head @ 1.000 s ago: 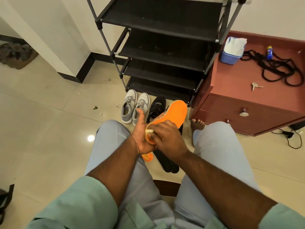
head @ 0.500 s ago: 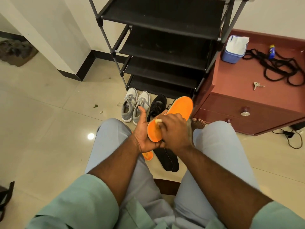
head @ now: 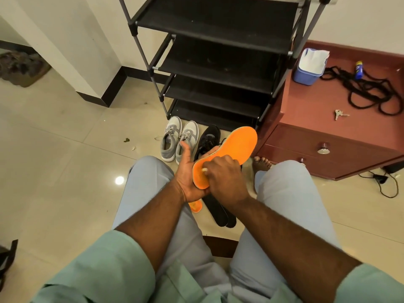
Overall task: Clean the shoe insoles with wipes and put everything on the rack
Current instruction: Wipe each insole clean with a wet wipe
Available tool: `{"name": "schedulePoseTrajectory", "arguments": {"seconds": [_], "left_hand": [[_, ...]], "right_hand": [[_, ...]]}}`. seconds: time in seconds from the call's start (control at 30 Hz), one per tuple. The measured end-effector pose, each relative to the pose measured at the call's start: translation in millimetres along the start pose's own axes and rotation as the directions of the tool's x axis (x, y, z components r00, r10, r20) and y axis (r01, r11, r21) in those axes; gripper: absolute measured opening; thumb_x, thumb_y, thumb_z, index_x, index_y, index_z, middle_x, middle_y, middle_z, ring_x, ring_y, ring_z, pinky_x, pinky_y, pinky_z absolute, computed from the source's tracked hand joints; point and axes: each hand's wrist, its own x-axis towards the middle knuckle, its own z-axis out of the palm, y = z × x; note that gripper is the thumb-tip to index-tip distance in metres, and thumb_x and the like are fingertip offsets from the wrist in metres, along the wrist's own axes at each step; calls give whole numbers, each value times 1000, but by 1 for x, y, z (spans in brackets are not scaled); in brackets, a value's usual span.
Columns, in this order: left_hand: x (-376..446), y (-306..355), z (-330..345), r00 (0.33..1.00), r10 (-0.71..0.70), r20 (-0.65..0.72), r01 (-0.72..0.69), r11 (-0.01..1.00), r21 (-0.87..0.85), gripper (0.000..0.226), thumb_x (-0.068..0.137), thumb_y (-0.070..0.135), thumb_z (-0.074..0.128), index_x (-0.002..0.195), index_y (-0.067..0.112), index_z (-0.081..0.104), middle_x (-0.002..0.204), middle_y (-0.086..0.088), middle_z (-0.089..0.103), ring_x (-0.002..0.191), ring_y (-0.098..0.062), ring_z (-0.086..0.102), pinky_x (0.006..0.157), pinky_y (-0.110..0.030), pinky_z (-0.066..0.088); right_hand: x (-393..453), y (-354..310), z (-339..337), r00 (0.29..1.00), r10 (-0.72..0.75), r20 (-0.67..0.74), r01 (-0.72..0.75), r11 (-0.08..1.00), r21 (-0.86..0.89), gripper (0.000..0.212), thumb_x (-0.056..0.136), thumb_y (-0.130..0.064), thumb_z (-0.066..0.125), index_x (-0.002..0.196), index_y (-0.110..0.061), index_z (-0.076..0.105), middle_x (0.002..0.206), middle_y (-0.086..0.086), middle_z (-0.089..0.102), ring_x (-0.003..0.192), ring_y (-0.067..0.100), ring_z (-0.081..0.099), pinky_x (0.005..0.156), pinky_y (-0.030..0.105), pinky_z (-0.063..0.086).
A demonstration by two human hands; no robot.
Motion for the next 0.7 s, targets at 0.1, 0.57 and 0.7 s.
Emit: {"name": "schedulePoseTrajectory", "arguments": {"seconds": [0.1, 0.57, 0.7], "left_hand": [[1, 1, -1, 999, 20, -41, -21, 999, -37, 108, 64, 99, 27, 141, 29, 54, 136, -15, 60, 122, -38, 59, 103, -55, 45], [3, -1, 1, 994, 100, -37, -104, 989, -109, 106, 66, 96, 32, 146, 28, 46, 128, -15, 65, 115, -34, 65, 95, -49, 52], [1, -5, 2, 996, 93, 2, -92, 989, -114, 105, 67, 97, 31, 147, 31, 45, 136, -14, 61, 118, -36, 62, 98, -51, 49]], "right_hand": [[-10, -8, 1, 990, -136, 23, 135, 990, 45, 13, 80, -14, 63, 92, -16, 67, 84, 1, 64, 78, 22, 54, 64, 36, 43], [-6, 0, 7, 999, 47, 1, -45, 961, 272, 20, 86, -15, 55, 99, -14, 70, 91, 4, 67, 87, 26, 55, 76, 41, 46], [4, 13, 8, 962, 273, 25, -269, 924, 270, 22, 93, -18, 55, 110, -16, 68, 105, 4, 66, 98, 23, 51, 85, 38, 43]]}}
